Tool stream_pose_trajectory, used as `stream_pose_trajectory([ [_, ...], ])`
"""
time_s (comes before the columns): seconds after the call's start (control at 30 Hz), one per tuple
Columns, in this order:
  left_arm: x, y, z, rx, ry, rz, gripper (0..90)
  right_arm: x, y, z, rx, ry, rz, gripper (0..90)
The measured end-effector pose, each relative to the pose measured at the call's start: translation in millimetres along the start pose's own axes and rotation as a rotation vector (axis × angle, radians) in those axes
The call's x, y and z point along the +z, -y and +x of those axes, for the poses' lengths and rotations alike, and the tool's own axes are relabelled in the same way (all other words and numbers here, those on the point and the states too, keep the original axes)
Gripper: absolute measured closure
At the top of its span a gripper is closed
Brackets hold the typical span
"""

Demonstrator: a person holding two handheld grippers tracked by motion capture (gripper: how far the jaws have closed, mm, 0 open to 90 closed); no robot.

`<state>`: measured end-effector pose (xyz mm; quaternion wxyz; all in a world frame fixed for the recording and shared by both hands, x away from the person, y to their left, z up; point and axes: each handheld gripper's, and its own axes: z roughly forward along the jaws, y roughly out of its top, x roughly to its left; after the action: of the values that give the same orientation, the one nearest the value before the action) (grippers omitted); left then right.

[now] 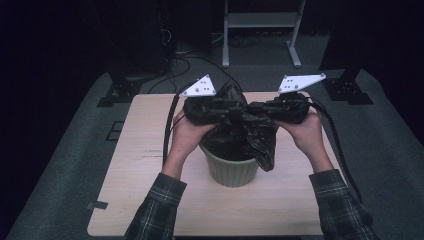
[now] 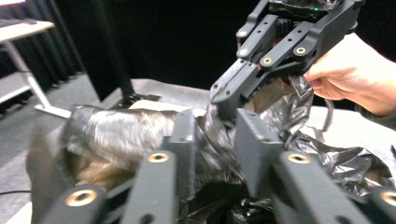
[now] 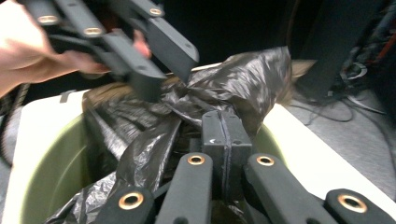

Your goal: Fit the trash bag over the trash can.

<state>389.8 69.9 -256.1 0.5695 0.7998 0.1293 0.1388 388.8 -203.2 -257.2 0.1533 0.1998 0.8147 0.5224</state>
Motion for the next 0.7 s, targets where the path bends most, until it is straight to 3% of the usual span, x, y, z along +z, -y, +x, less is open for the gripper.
stream_pose_trajectory([
  [0.13, -1.3, 3.1, 5.7, -0.035, 0.007, 0.019, 57.5, -11.0, 0.2, -2.4, 0.025, -0.001, -0.061, 90.0],
  [0.27, 4.8, 5.0, 7.5, -0.039, 0.026, 0.032, 52.5, -18.0, 4.2, -1.6, 0.039, -0.027, -0.097, 90.0],
  [0.37, 11.5, 6.6, 4.5, -0.022, 0.027, 0.056, 48.1, -19.3, 7.2, -1.7, 0.044, -0.032, -0.096, 90.0],
  [0.5, 16.3, 7.2, 1.3, -0.006, 0.014, 0.053, 46.4, -21.1, 8.1, -2.4, 0.046, -0.032, -0.101, 90.0],
  [0.7, 15.4, 3.8, -1.3, 0.035, -0.037, 0.042, 44.9, -25.5, 8.7, -3.3, 0.048, -0.034, -0.112, 90.0],
])
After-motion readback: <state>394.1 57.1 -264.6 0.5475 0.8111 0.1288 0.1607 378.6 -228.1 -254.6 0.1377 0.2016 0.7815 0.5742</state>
